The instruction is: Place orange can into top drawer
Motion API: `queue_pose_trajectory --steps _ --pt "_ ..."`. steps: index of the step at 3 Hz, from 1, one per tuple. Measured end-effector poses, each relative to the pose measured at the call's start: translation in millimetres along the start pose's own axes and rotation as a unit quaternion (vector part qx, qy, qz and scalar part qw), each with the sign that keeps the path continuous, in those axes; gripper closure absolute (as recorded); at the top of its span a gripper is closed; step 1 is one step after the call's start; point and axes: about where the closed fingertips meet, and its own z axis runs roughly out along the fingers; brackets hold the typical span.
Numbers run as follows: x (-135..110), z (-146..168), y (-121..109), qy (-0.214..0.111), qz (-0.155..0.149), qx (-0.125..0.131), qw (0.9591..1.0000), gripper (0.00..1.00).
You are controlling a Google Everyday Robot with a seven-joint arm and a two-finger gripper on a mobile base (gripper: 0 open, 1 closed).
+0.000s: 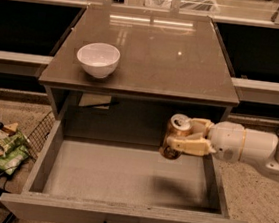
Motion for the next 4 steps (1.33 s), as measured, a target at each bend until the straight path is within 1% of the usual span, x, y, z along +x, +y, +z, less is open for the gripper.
queue_pose_trajectory --steps 1,2,3,4 --pt "28.1 3.4 11.2 -0.001 -0.019 -0.028 0.9994 1.0" --pt "50.7 0.9 25.4 -0.001 -0.036 -0.052 0.998 1.0" --pt "50.6 0.9 25.4 -0.001 -0.036 -0.052 0.998 1.0" --pt "58.2 5.3 32.1 -0.007 -0.034 -0.064 0.9974 1.0"
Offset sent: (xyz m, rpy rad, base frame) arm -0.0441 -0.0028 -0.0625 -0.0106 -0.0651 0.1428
